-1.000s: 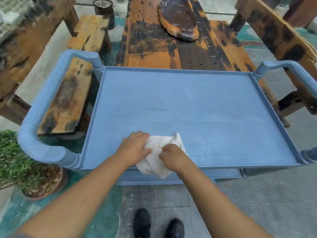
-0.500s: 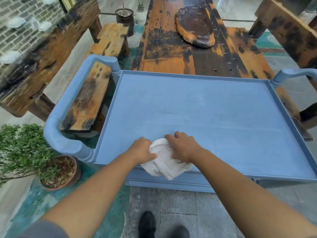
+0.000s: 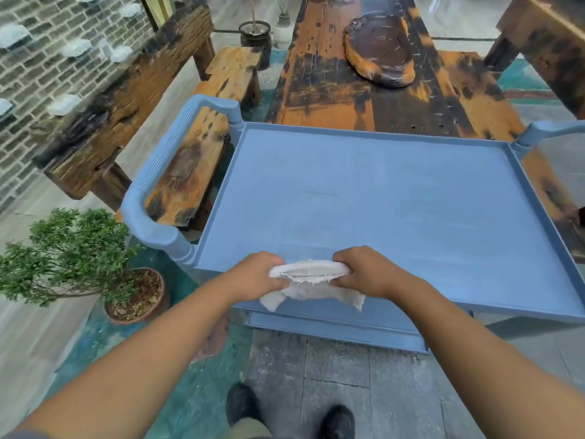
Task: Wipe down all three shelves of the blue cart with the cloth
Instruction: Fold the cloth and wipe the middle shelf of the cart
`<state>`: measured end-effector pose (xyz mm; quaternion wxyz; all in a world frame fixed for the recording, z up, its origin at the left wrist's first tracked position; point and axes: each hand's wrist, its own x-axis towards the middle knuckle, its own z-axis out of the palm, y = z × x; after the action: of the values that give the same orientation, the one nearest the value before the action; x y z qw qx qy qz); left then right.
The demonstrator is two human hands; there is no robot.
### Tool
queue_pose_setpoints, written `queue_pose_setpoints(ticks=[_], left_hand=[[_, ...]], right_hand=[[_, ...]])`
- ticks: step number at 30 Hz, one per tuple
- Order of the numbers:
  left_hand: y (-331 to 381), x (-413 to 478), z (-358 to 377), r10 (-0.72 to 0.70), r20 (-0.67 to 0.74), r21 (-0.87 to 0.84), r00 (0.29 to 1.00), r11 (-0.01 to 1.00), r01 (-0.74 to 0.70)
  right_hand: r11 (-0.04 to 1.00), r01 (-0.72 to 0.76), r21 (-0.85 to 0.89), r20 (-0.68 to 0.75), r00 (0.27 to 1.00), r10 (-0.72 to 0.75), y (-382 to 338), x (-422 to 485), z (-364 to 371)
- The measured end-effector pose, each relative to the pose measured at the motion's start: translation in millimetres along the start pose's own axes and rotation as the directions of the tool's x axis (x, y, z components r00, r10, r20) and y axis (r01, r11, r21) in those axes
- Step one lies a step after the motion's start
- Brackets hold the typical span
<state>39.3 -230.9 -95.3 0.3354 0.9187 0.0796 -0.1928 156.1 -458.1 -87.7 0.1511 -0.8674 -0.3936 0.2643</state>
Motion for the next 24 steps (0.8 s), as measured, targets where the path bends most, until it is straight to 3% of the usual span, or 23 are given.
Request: queue_pose_setpoints(ticks=[10, 13, 17, 20, 24], left_hand=[[-107.6, -3.1, 47.0, 0.102, 0.218, -0.087, 0.971, 0.993, -0.084], [-152.7, 13.8, 82.3, 0.087, 0.15, -0.238, 0.985, 0.97, -0.049], [-204.2, 58.8, 135.6, 0.118, -0.001, -0.373, 0.993, 0.921, -0.11], [-233.8, 102.9, 166.8, 0.161, -0.154, -0.353, 0.975, 0.912, -0.206], [-269.7, 149.7, 191.2, 0.226, -0.218, -0.254, 0.95, 0.926, -0.279]], right_hand=[[0.974, -0.134, 0.181, -0.036, 0.989, 0.142, -22.9, 2.4, 129.5], [0.95, -0.17, 0.263, -0.087, 0.976, 0.199, -4.1, 26.2, 181.5], [0.902, -0.105, 0.418, -0.201, 0.958, 0.205, 48.5, 67.7, 251.7], [0.898, -0.003, 0.44, -0.316, 0.936, 0.158, 87.5, 102.3, 290.1], [0.83, 0.127, 0.543, -0.388, 0.914, 0.114, 135.2, 148.3, 325.9]])
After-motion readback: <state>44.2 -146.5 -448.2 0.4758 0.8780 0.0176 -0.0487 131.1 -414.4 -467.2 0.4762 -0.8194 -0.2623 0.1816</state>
